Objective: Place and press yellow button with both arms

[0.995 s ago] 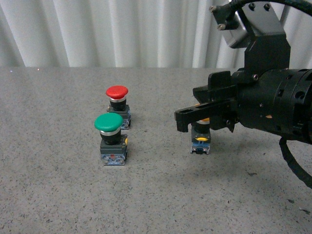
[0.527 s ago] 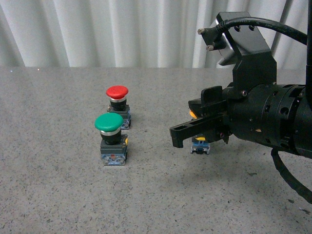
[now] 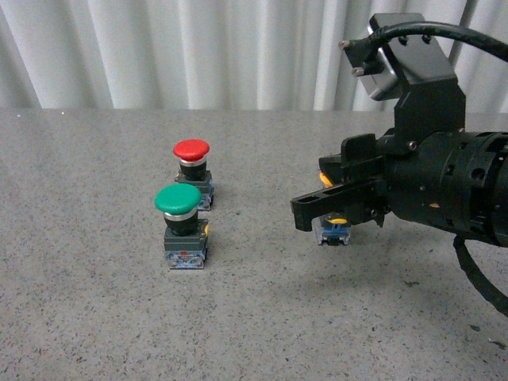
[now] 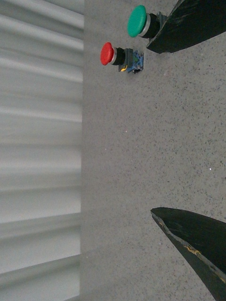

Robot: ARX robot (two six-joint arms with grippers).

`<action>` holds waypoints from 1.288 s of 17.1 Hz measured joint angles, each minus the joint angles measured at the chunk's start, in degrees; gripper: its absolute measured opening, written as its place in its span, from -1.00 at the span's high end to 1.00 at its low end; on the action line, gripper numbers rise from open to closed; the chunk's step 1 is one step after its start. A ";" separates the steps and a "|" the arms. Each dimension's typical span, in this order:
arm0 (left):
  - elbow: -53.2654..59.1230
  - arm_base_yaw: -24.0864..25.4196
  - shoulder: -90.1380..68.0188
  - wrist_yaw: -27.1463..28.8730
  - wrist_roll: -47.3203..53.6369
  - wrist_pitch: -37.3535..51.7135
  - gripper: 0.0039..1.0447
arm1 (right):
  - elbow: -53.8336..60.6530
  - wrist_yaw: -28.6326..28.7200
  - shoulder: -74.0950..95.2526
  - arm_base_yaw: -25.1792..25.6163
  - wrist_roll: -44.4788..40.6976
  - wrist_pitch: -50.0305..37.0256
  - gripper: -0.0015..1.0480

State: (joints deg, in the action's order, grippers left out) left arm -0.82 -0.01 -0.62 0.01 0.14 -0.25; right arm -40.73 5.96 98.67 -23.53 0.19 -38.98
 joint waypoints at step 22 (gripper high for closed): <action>0.00 0.00 0.00 0.00 0.00 0.02 -0.88 | 37.73 -5.92 -95.56 23.54 0.37 39.56 0.97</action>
State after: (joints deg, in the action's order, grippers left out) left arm -0.82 -0.01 -0.62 0.01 0.14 -0.23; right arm -3.01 0.03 3.11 0.01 0.56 0.58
